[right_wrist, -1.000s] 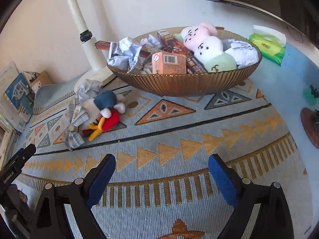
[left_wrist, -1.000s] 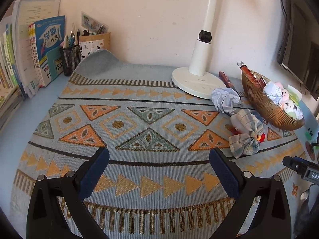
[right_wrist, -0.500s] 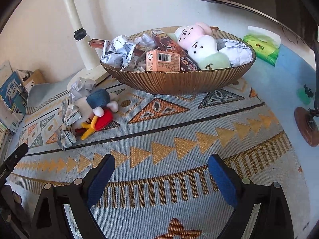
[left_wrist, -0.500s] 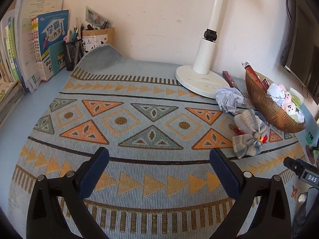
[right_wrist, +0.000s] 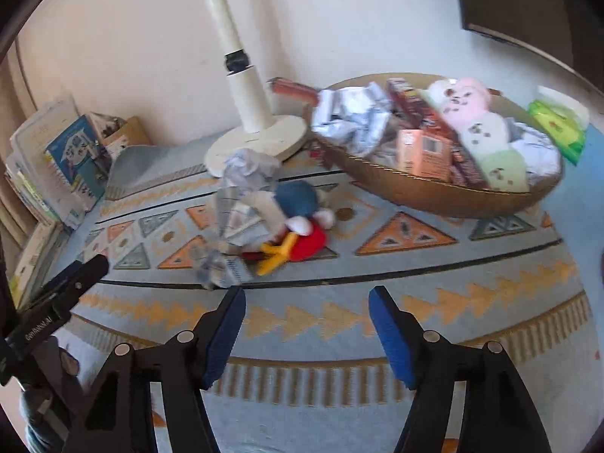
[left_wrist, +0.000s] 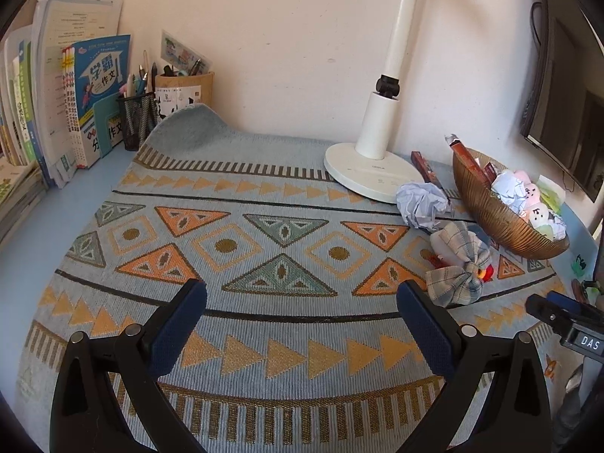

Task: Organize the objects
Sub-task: 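Grasp the plaid bow plush with the right gripper while the left grasps a paper ball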

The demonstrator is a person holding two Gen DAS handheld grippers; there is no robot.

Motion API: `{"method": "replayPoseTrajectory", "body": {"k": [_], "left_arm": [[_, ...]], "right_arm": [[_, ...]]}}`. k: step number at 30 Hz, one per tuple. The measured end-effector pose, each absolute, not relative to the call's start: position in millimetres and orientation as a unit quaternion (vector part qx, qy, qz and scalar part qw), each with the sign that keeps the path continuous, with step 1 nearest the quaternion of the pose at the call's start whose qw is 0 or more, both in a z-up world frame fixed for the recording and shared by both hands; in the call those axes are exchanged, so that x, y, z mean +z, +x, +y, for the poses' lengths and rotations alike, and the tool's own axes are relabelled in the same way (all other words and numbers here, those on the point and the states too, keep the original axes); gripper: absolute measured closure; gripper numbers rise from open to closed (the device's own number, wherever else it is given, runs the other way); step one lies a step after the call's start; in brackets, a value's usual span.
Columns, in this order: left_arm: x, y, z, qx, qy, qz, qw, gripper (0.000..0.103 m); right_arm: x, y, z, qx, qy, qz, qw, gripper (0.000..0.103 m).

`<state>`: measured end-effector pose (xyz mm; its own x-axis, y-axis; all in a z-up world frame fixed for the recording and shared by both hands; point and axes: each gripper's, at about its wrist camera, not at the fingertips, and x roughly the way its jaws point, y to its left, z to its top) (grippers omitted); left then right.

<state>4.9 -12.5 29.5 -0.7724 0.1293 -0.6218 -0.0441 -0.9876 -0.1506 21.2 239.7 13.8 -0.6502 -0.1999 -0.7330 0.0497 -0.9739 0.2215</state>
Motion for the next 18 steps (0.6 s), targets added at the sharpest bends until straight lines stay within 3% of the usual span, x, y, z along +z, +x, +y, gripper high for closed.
{"method": "replayPoseTrajectory", "body": {"k": [4,6,7,10,14,18], "left_arm": [[40,-15,-15,0.928,-0.353,-0.09,0.074,0.002],[48,-28,-15,0.925,-0.353,-0.106,0.089,0.002],[52,-36,-13,0.923,-0.355,-0.11,0.098,0.002],[61,-62,4,0.92,-0.357,-0.101,0.124,0.002],[50,-103,37,0.893,-0.394,-0.11,0.186,0.002],[22,-140,71,0.857,-0.443,-0.147,0.217,0.002]], "right_arm": [[7,-9,193,-0.895,0.429,-0.073,0.093,0.038],[1,-21,181,-0.897,0.432,-0.05,0.078,0.052],[-4,-26,179,-0.893,0.441,-0.044,0.074,0.068],[-7,-18,198,-0.893,0.436,-0.071,0.082,0.079],[2,16,240,-0.899,0.412,-0.103,0.104,0.079],[3,39,268,-0.918,0.383,-0.059,0.084,0.079]]}}
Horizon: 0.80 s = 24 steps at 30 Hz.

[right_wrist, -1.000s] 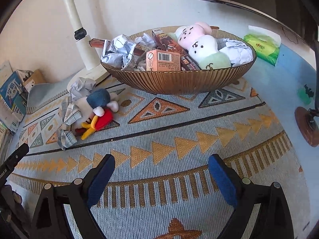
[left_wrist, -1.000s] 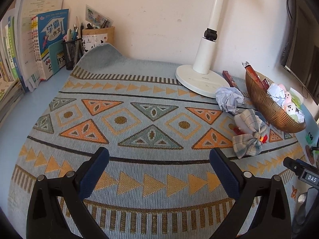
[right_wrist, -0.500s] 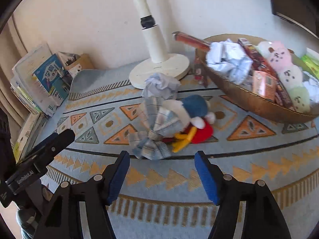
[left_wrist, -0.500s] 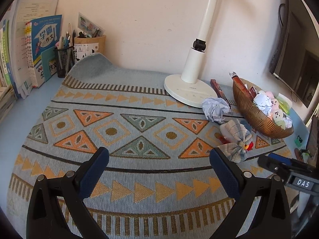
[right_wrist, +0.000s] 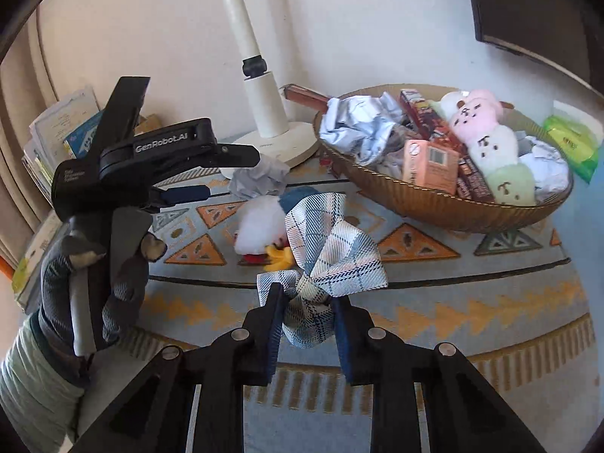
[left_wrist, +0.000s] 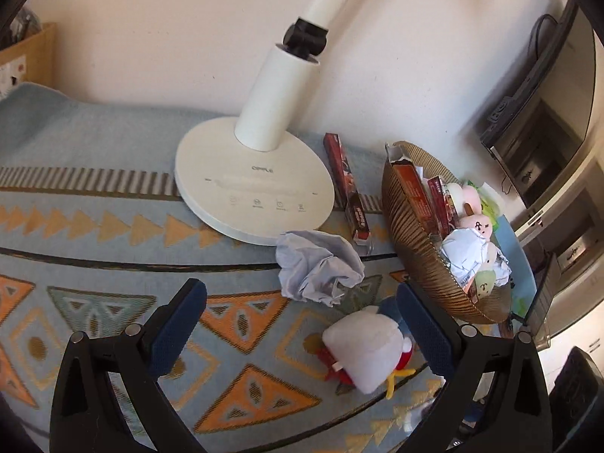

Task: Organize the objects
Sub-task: 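Grasp the plaid bow plush with the right gripper while the left grasps a paper ball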

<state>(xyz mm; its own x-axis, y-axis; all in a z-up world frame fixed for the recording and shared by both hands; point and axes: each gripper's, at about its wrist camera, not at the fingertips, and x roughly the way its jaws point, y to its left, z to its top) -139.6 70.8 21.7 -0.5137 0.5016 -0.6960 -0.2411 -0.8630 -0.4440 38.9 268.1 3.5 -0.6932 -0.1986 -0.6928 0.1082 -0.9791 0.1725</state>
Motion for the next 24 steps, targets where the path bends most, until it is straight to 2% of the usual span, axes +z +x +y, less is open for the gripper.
{"method": "replayPoseTrajectory", "body": {"k": [5,6,7,8,9,16,20,24], "left_arm": [[5,-150,97,0.865,-0.444,-0.132,0.196,0.004],[4,-151,98,0.865,-0.444,-0.13,0.193,0.009],[4,-150,98,0.865,-0.441,-0.132,0.199,0.029],[4,-149,97,0.863,-0.44,-0.136,0.207,0.04],[3,-148,96,0.861,-0.44,-0.142,0.211,0.044],[22,-109,59,0.866,-0.422,-0.182,0.199,0.044],[30,-59,19,0.885,-0.413,-0.161,0.141,0.044],[22,-17,-14,0.901,-0.407,-0.131,0.074,0.044]], "right_arm": [[-5,35,283,-0.91,0.392,-0.094,0.101,0.078],[-6,34,282,-0.907,0.397,-0.091,0.102,0.078],[-8,33,281,-0.904,0.405,-0.089,0.102,0.078],[-9,32,280,-0.903,0.408,-0.087,0.102,0.078],[-9,33,280,-0.904,0.406,-0.087,0.103,0.078],[-8,42,296,-0.895,0.397,-0.142,0.145,0.078],[-10,35,297,-0.887,0.407,-0.155,0.155,0.078],[-12,29,282,-0.881,0.427,-0.123,0.165,0.075]]}}
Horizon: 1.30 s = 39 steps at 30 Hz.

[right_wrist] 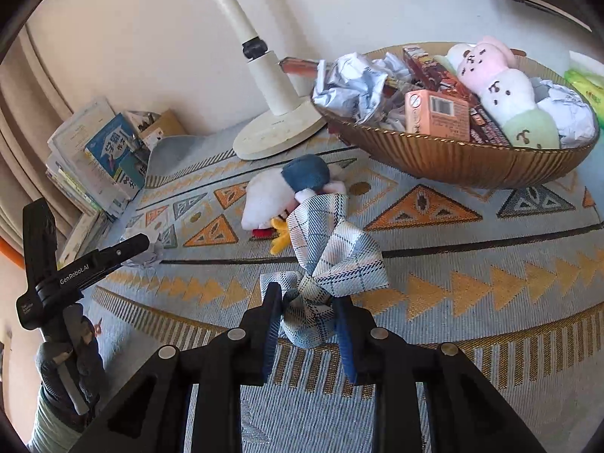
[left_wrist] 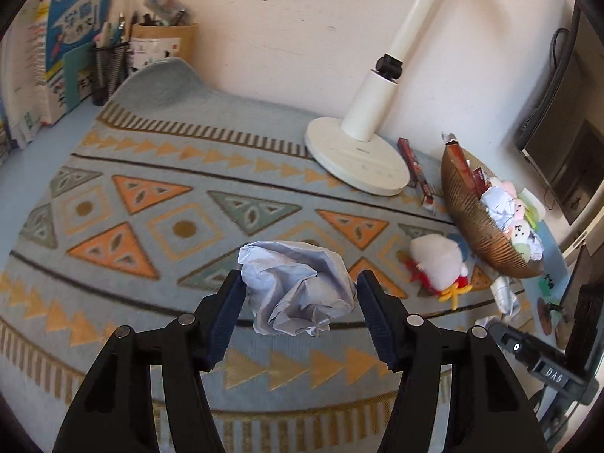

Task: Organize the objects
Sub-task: 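Grasp the plaid bow plush with the right gripper while the left grasps a paper ball, then carry the plaid plush and paper ball over the bowl and release both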

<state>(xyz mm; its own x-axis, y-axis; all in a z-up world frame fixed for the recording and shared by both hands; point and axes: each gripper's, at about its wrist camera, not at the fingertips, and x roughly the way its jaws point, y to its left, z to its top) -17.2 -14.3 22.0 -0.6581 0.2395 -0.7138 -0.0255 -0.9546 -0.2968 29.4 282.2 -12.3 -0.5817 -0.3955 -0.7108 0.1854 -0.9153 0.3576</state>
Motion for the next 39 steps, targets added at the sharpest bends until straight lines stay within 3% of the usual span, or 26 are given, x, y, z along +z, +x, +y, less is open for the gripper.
{"method": "replayPoseTrajectory", "body": {"k": [3,5,7,10,13,15,16,17,26,33,39], "left_arm": [[13,-1,-31,0.907,-0.396,-0.135,0.058,0.044],[19,1,-28,0.916,-0.377,-0.129,0.055,0.043],[21,2,-22,0.922,-0.368,-0.11,0.051,0.041],[21,2,-12,0.923,-0.373,-0.081,0.048,0.041],[24,5,-13,0.926,-0.364,-0.08,0.053,0.041],[24,5,-17,0.926,-0.363,-0.089,0.053,0.041],[24,5,-18,0.926,-0.362,-0.093,0.054,0.041],[24,5,-18,0.926,-0.361,-0.095,0.054,0.041],[29,6,-5,0.93,-0.358,-0.065,0.044,0.042],[92,-5,65,0.926,-0.334,-0.063,0.167,0.042],[131,-56,161,0.906,-0.321,-0.066,0.268,0.042]], "right_arm": [[-12,29,271,-0.877,0.439,-0.093,0.17,0.059],[-11,28,268,-0.88,0.437,-0.083,0.166,0.039],[-10,29,269,-0.884,0.436,-0.082,0.145,0.033],[-11,24,275,-0.887,0.433,-0.097,0.128,0.033],[-11,24,278,-0.894,0.428,-0.094,0.094,0.033],[-11,24,279,-0.898,0.425,-0.089,0.076,0.048],[-10,24,280,-0.898,0.424,-0.091,0.074,0.064],[-11,24,281,-0.897,0.425,-0.094,0.076,0.072],[8,56,284,-0.908,0.388,-0.098,0.124,0.075],[89,76,352,-0.94,0.298,-0.143,0.081,0.075],[121,19,390,-0.952,0.286,-0.105,0.0,0.075]]}}
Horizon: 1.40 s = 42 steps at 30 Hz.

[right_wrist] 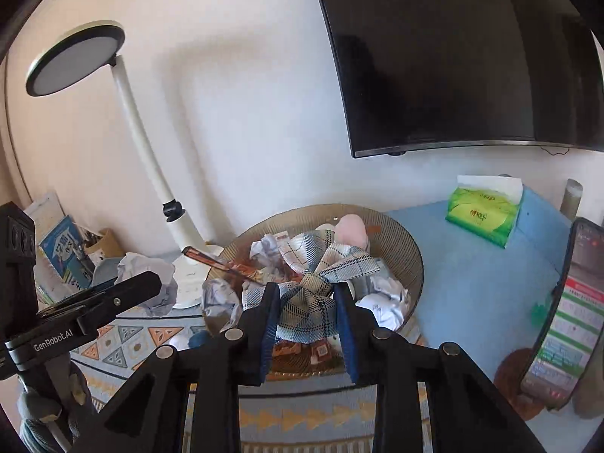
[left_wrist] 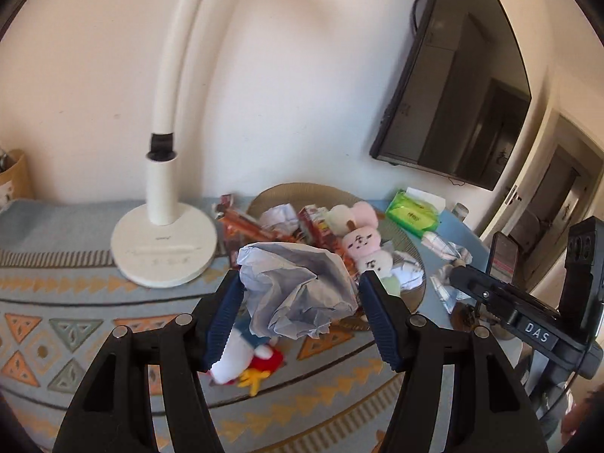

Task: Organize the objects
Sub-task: 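Carry the plaid plush and paper ball over the bowl and release both, then withdraw both grippers from the bowl toward the duck plush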

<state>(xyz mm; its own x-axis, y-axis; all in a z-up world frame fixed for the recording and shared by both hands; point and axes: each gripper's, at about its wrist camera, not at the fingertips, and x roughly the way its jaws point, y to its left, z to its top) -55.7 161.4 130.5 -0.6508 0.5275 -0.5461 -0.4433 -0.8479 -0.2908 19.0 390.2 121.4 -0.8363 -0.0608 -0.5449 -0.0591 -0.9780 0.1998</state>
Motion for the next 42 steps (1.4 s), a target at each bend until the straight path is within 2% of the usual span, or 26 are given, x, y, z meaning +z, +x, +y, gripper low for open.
{"method": "replayPoseTrajectory", "body": {"k": [1,3,4,5,6,7,15,17,18,21,23,25,29,31,32,34,42], "left_arm": [[132,-65,175,0.905,-0.319,-0.062,0.276,0.042],[131,-84,196,0.895,-0.325,-0.067,0.297,0.041],[128,-92,205,0.89,-0.33,-0.068,0.307,0.037],[124,-99,213,0.888,-0.334,-0.066,0.31,0.031],[119,-106,219,0.89,-0.339,-0.06,0.298,0.014],[115,-111,222,0.894,-0.345,-0.053,0.282,0.007],[109,-86,170,0.898,-0.344,-0.073,0.265,0.007],[112,-75,148,0.902,-0.342,-0.079,0.252,0.007],[113,-69,135,0.905,-0.342,-0.08,0.241,0.007],[105,-49,93,0.915,-0.346,-0.081,0.191,0.006],[92,-35,62,0.924,-0.353,-0.075,0.124,0.006],[75,-22,31,0.927,-0.36,-0.079,0.064,0.006],[42,-9,-7,0.928,-0.365,-0.073,0.006,0.006],[27,-3,-15,0.932,-0.354,-0.074,-0.012,0.006],[19,-4,-16,0.927,-0.366,-0.078,-0.025,0.006],[18,-7,-13,0.925,-0.371,-0.074,-0.023,0.006],[18,-8,-11,0.922,-0.38,-0.072,-0.025,0.006]], "right_arm": [[121,7,393,-0.952,0.289,-0.105,0.009,0.073],[114,-15,398,-0.946,0.309,-0.098,0.013,0.06],[110,-24,403,-0.942,0.322,-0.098,0.007,0.051],[105,-29,408,-0.939,0.329,-0.101,0.0,0.05],[101,-31,413,-0.937,0.333,-0.105,-0.006,0.05],[97,-30,417,-0.935,0.337,-0.11,-0.008,0.05],[92,16,409,-0.933,0.327,-0.145,0.026,0.048],[92,29,391,-0.93,0.335,-0.143,0.046,0.038],[90,36,379,-0.929,0.337,-0.14,0.055,0.038],[76,52,343,-0.921,0.358,-0.129,0.084,0.038],[58,57,319,-0.914,0.377,-0.115,0.093,0.037],[35,56,299,-0.906,0.402,-0.105,0.087,0.037],[-4,52,286,-0.9,0.414,-0.118,0.069,0.037],[-11,51,285,-0.9,0.417,-0.117,0.042,0.035],[-9,53,283,-0.907,0.407,-0.1,0.025,0.024],[-12,54,281,-0.909,0.408,-0.088,0.011,0.016],[-31,45,292,-0.897,0.43,-0.101,0.013,0.016]]}}
